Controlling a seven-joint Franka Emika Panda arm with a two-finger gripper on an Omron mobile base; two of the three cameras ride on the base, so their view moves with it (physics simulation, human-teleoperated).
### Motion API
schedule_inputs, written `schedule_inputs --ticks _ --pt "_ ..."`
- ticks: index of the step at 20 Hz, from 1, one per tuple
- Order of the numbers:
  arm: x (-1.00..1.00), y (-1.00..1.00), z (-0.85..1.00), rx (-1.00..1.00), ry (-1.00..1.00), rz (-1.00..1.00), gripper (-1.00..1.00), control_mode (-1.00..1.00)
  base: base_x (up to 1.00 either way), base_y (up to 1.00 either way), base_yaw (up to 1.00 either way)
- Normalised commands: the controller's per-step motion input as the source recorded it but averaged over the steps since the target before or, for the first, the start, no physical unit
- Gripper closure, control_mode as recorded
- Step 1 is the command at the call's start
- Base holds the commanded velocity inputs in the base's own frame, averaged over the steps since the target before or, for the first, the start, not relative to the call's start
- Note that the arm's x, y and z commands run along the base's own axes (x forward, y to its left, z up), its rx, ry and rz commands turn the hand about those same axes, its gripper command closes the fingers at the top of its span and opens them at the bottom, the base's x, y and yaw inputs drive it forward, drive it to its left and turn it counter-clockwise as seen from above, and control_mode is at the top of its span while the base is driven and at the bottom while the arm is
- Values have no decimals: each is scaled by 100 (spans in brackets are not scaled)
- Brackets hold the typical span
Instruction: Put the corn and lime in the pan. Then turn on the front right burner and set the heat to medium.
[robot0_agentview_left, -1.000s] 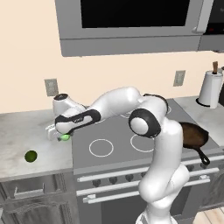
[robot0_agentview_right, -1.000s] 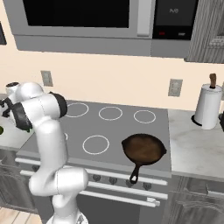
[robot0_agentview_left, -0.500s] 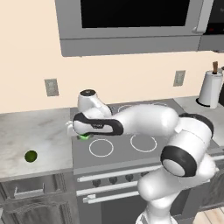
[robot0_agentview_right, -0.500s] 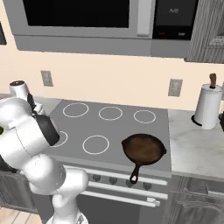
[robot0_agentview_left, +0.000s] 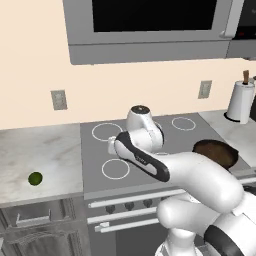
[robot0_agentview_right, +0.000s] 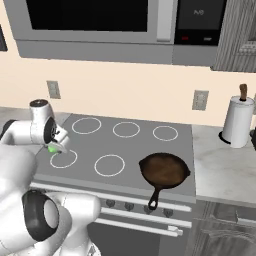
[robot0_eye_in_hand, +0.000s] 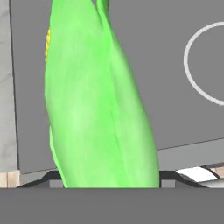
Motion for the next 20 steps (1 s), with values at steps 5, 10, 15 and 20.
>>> schedule_inputs --ticks 5,10,15,20 --pt "0 -100 12 0 16 -39 100 -100 0 0 0" --pt "0 -100 20 0 14 -42 100 -100 0 0 0" --pt "7 -100 20 0 16 -41 100 -100 0 0 0" --pt "3 -100 2 0 18 -41 100 -100 0 0 0"
